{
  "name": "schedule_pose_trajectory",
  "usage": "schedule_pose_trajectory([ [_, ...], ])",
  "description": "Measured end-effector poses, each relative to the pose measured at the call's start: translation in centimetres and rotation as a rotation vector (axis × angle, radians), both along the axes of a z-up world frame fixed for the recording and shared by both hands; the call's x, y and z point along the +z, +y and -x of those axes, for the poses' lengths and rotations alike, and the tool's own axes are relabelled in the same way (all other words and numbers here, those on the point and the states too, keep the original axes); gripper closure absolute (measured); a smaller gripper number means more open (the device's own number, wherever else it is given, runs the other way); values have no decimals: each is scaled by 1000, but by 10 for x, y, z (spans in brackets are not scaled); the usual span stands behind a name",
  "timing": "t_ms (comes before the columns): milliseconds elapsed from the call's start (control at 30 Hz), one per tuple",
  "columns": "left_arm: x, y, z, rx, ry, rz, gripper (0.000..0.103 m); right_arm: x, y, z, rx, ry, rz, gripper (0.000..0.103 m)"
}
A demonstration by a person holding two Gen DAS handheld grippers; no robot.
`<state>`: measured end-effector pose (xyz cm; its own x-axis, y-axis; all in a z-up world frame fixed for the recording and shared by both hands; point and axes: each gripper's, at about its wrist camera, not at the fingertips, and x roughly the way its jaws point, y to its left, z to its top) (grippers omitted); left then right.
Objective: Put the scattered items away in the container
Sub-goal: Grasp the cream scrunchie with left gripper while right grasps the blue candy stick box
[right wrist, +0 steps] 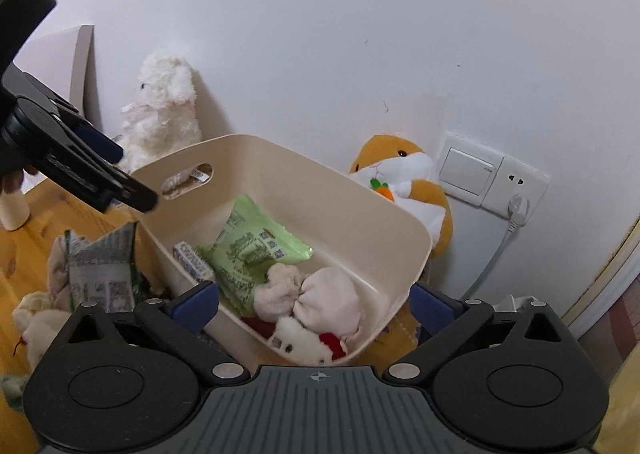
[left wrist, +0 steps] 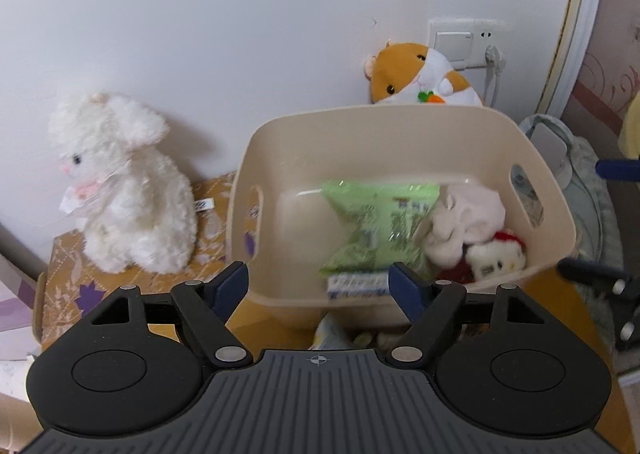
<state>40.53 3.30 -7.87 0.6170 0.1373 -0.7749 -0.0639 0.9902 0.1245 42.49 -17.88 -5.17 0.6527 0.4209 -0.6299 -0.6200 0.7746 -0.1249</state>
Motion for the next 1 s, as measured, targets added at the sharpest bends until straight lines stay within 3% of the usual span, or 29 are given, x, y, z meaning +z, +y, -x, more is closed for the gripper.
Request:
schedule_pose_trajectory([
  [267,-17,38,44,2,78,-32,24,-18,-15,22,26,38,61,0],
  [667,-60,73,98,14,258,13,24,-56,-12,66,179,60,263,0],
  [867,-82,73,114,29,318,51,24,-74,-1,78,234,51,339,5],
  [1000,-95,67,117,13,353,35,24,-86,6,78,236,58,374,13],
])
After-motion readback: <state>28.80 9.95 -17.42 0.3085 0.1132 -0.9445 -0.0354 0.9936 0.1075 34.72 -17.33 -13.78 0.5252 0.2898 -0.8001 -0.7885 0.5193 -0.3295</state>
